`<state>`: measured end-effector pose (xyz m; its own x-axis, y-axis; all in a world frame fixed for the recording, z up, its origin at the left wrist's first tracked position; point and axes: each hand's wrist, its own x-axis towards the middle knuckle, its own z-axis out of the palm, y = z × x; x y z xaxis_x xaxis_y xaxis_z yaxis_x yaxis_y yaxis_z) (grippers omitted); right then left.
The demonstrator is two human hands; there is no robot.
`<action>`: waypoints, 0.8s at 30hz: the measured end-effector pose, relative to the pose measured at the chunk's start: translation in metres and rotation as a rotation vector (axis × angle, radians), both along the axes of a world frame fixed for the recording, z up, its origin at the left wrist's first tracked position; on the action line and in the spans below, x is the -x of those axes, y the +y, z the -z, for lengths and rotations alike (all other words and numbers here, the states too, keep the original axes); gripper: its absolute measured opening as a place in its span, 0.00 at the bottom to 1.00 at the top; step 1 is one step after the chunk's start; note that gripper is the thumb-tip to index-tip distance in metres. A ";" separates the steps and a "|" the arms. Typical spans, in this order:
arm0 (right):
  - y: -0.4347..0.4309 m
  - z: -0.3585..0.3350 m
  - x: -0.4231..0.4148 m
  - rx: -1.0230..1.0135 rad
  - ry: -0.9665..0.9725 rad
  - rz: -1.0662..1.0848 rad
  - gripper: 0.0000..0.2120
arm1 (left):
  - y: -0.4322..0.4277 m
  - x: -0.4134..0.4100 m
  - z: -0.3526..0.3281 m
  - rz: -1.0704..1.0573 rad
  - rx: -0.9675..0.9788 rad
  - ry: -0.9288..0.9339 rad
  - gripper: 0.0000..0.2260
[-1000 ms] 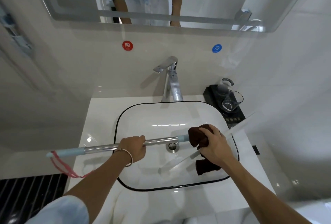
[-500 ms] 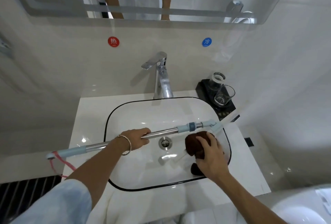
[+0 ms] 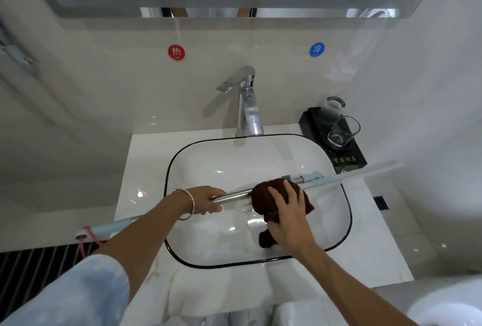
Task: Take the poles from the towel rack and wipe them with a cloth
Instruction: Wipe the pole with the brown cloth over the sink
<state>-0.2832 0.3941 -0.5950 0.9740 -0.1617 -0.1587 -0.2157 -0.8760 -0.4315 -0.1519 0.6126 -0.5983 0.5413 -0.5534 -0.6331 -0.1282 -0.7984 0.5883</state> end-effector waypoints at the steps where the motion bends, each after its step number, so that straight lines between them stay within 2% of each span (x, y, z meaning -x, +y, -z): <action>1: -0.006 -0.006 -0.003 -0.015 -0.022 -0.015 0.33 | 0.000 -0.001 -0.001 0.007 -0.011 -0.016 0.11; 3: -0.019 -0.019 -0.007 -0.004 -0.068 -0.009 0.32 | -0.001 0.001 -0.006 0.051 -0.055 -0.122 0.10; 6: -0.046 -0.032 -0.018 0.142 -0.122 0.058 0.33 | -0.001 0.005 -0.005 0.079 -0.178 -0.389 0.17; 11: -0.074 -0.021 -0.022 0.290 0.128 0.158 0.32 | -0.002 0.021 0.006 0.083 -0.252 -0.586 0.14; 18: -0.003 -0.006 -0.020 0.245 0.139 0.301 0.35 | -0.003 0.021 0.008 0.079 -0.252 -0.605 0.11; 21: 0.035 0.000 -0.014 0.279 0.116 0.200 0.37 | -0.003 0.021 0.008 0.081 -0.237 -0.589 0.12; 23: 0.068 0.002 -0.007 0.302 0.061 0.063 0.38 | -0.005 0.022 0.009 0.078 -0.226 -0.584 0.13; 24: 0.082 0.002 -0.003 0.326 0.100 -0.026 0.39 | -0.006 0.022 0.009 0.078 -0.221 -0.579 0.13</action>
